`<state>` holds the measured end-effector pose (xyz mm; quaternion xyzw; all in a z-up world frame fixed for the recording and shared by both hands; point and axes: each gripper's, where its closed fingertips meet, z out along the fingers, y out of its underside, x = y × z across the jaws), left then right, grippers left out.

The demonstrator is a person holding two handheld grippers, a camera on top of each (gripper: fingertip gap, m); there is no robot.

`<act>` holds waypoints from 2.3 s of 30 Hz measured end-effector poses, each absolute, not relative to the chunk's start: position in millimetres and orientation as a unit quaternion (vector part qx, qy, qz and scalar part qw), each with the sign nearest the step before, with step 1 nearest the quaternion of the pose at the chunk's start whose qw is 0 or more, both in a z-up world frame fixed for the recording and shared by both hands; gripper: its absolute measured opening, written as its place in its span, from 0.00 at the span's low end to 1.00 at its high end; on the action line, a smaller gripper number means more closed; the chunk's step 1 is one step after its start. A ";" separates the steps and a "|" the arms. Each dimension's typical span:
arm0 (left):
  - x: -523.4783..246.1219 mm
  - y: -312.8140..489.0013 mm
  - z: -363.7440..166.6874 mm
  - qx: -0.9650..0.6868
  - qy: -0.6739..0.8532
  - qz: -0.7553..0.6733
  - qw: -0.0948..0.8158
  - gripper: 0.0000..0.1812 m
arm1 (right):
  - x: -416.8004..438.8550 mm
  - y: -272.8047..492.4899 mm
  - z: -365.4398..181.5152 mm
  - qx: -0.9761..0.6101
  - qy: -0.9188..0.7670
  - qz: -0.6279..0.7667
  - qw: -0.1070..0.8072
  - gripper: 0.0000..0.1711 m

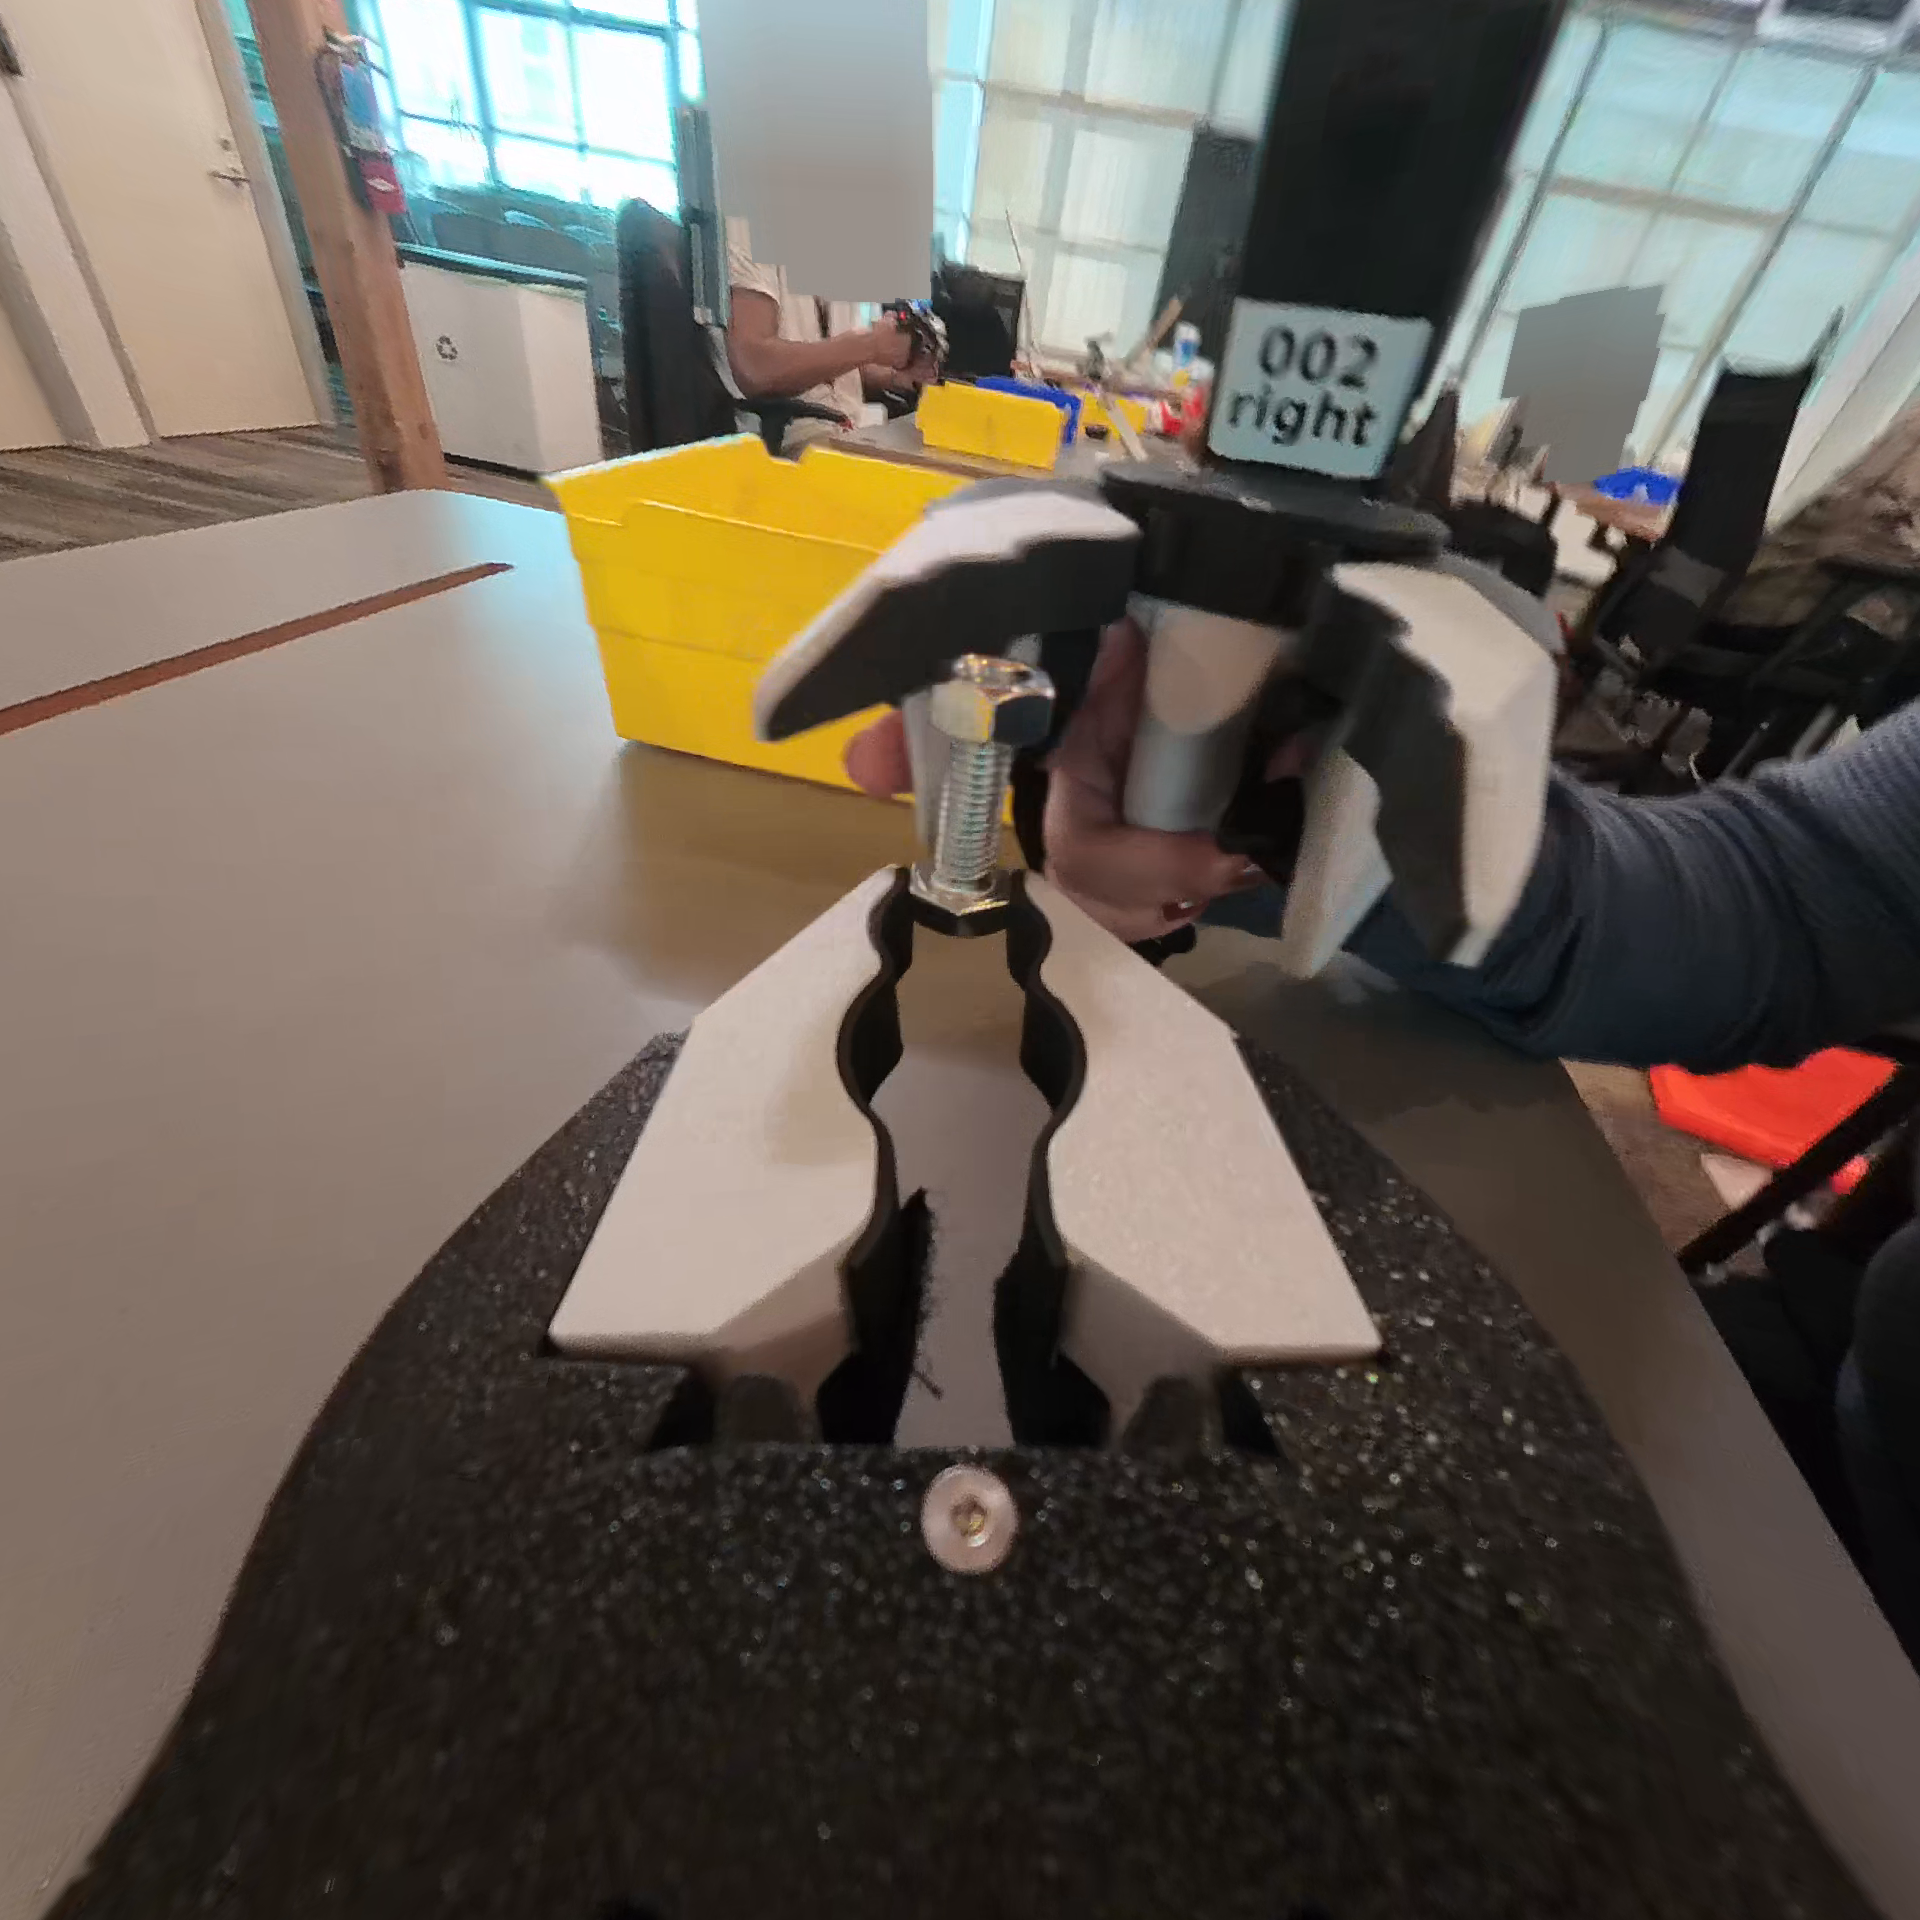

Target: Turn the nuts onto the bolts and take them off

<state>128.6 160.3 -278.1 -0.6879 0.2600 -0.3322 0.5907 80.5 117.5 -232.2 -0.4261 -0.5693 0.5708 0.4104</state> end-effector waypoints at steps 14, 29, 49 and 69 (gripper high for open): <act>129.6 161.5 -278.9 -0.691 0.259 -0.326 0.591 0.09 | 79.5 108.6 -232.7 -0.405 -0.578 0.580 0.407 0.52; 133.6 159.3 -276.5 -0.684 0.264 -0.337 0.591 0.09 | 77.1 111.8 -235.9 -0.411 -0.575 0.574 0.413 0.51; 103.6 170.6 -275.2 -0.704 0.200 -0.307 0.609 0.09 | 80.2 119.3 -236.7 -0.417 -0.579 0.560 0.421 0.52; 74.8 180.5 -277.7 -0.721 0.136 -0.282 0.619 0.09 | 77.3 120.7 -240.5 -0.424 -0.580 0.551 0.425 0.53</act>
